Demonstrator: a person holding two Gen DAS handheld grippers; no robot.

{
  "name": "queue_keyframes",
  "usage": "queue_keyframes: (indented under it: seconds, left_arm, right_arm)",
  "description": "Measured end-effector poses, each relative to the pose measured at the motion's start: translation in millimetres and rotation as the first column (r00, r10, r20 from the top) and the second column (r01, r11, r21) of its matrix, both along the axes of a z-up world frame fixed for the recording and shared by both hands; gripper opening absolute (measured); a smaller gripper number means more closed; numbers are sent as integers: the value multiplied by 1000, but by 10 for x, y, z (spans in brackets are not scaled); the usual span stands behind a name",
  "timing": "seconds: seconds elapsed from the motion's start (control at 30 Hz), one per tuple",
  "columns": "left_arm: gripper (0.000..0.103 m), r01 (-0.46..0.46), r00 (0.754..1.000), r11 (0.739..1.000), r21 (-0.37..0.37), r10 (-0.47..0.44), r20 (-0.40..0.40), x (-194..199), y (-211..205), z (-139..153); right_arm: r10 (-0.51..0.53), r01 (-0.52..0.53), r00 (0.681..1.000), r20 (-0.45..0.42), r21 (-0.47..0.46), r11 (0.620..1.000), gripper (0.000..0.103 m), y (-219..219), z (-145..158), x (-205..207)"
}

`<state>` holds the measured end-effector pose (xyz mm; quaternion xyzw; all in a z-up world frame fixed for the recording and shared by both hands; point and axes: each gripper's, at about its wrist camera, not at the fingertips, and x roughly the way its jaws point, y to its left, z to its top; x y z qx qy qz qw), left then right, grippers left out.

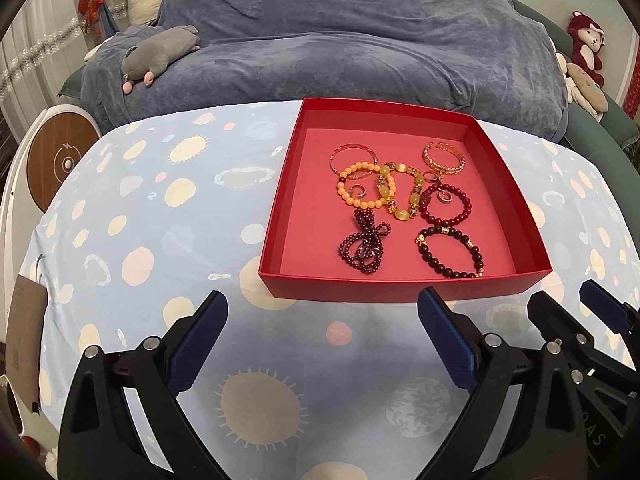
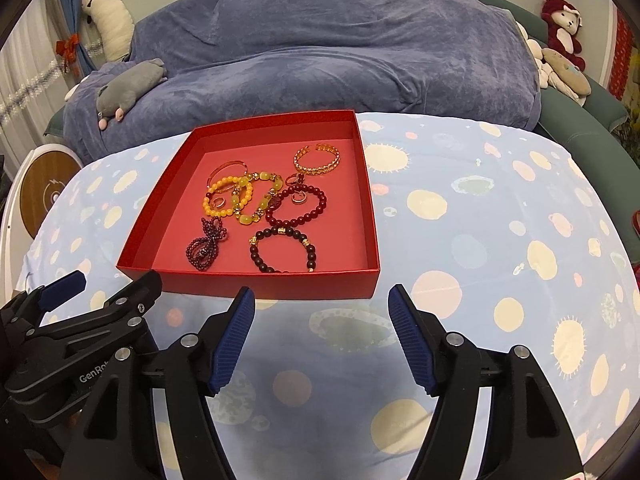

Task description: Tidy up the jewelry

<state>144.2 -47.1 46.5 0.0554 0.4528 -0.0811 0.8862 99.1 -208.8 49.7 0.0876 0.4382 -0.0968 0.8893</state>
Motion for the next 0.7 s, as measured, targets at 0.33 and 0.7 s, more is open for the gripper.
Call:
queue_keyframes:
  seconds: [0.33,0.7]
  left_arm:
    - [95,-23,1000,1000,-7,23,-5,28,59,-5]
    - [96,-45,999,999,-7,44,-22,52,100,-38]
  right_arm:
    - [-19,19,1000,5,-24,1000,84,-3,10,-24]
    - [-32,33,999,22,-28,999,96,12,19,-43]
